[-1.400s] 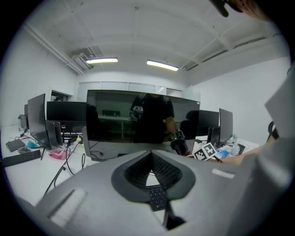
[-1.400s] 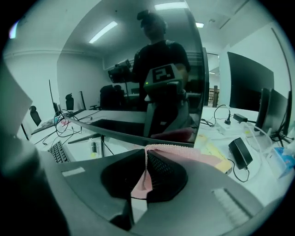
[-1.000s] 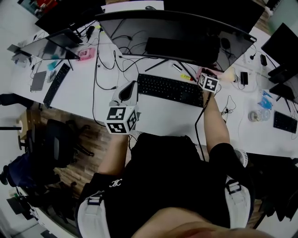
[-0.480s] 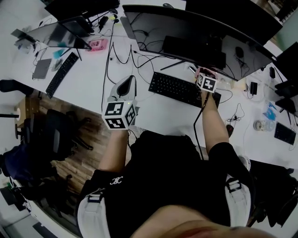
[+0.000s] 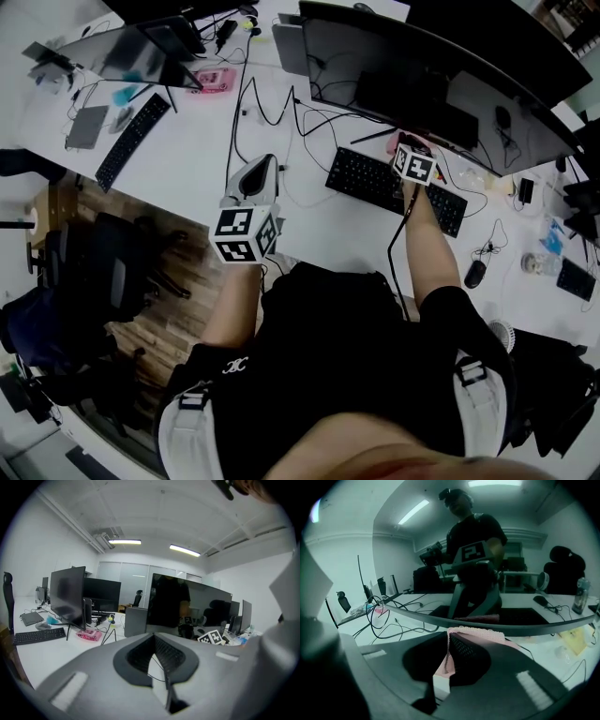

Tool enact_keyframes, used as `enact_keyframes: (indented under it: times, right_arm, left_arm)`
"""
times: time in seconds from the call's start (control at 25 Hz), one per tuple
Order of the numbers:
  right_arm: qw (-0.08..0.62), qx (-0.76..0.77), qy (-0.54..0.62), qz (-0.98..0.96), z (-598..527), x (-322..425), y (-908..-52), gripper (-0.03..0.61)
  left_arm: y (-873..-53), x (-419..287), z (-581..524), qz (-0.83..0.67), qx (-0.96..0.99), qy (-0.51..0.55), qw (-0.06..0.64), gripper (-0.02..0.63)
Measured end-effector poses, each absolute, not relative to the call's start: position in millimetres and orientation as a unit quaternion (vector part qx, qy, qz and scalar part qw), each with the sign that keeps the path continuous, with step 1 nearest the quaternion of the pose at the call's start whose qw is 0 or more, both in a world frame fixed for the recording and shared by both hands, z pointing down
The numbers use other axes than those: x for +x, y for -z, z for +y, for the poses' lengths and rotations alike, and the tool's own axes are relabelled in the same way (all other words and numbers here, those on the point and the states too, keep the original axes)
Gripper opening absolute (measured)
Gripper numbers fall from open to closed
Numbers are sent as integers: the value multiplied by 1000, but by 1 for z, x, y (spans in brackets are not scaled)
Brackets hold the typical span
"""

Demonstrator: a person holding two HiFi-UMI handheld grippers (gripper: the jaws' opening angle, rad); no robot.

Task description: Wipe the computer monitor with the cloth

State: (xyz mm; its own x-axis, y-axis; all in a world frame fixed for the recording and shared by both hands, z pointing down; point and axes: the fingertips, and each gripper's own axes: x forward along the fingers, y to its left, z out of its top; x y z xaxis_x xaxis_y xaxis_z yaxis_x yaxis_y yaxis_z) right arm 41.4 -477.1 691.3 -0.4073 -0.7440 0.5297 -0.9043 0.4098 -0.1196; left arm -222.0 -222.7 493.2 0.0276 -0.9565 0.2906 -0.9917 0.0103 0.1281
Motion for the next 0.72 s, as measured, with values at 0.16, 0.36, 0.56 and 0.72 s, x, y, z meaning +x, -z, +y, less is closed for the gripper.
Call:
enact_keyframes:
  times: [0.16,0.36,0.56,0.72]
  right_arm:
    - [194,505,-198,-817,-478,3,-692,9]
    - [181,512,-210,-813,-479,-43,-696,9]
    - [172,507,-218,-816,-480,-97,-696,9]
    - [167,491,-218,-827,-477,-140,-696,9]
  left_arm:
    - [-500,-257,-221,-693,702,-55,153,49]
    - [-506,-295,-220,-684,710,-63,157,49]
    - [-502,-333,-220,-683,712,-68,152,49]
    - [-504,-358,-215,-687,707,-68,152,49]
